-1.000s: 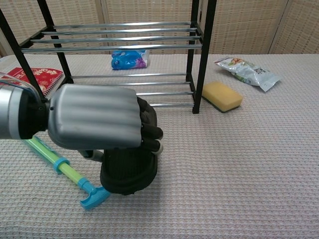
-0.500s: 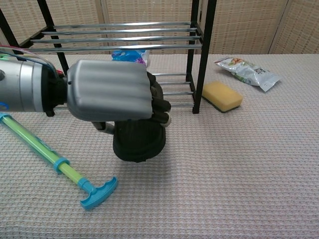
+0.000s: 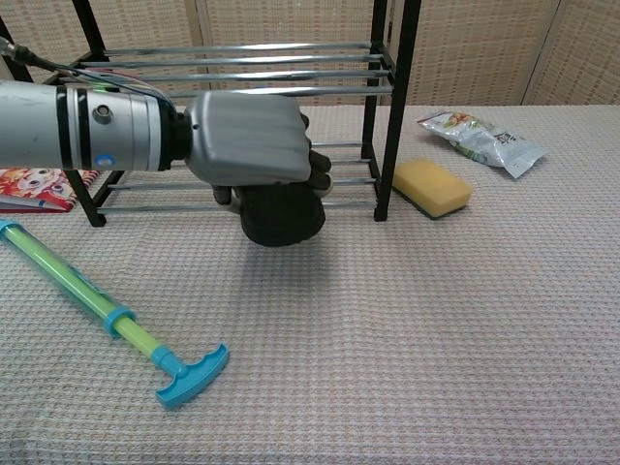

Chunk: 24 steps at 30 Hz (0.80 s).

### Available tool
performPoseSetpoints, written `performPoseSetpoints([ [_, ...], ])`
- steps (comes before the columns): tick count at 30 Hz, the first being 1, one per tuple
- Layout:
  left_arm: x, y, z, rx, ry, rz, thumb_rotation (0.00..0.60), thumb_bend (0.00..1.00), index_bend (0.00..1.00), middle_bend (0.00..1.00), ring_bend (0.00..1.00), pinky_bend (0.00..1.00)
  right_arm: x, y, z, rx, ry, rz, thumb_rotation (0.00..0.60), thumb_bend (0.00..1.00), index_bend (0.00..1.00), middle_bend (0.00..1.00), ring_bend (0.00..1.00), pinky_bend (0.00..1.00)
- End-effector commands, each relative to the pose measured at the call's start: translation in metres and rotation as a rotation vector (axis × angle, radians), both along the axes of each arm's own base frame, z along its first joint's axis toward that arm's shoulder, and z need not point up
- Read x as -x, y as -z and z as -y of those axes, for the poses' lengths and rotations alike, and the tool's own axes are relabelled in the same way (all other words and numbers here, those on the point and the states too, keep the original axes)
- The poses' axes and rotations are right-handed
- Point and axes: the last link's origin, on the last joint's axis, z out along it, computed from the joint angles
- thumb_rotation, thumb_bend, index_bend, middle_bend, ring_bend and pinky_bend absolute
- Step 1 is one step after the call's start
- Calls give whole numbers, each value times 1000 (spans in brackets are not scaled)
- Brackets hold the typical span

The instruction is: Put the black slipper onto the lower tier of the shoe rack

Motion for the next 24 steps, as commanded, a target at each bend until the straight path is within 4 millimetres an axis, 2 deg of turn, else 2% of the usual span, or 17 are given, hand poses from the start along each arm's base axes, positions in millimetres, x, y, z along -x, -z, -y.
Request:
performPoseSetpoints([
  [1,-1,5,-8,-10,-1,-4,600,227,670,613,500,474,1,0,0,-1,1,3,600,209,0,153,11,133],
  [9,11,9,-23,-79,-19,-35,600,227,628,602,485,474,1,0,-2,1,1,2,600,209,0,153,11,133],
  [11,17,9,-27,-115,-44,-59,600,227,552,540,418,474,1,0,-2,0,0,2,600,209,0,153,11,133],
  [14,21,9,-27,-155,-66,-84,600,227,335,341,251,464,1,0,-2,0,1,3,600,209,0,153,11,133],
  [16,23,10,-24,-181,-76,-95,600,226,238,243,190,438,1,0,-2,-1,1,4,600,208,0,153,11,133],
  [19,24,9,-19,-204,-94,-106,600,227,166,159,138,391,1,0,-2,-3,-2,4,600,209,0,153,11,133],
  [24,25,6,-7,-229,-107,-108,600,226,116,115,114,349,1,-1,-3,3,0,5,600,209,0,153,11,133],
])
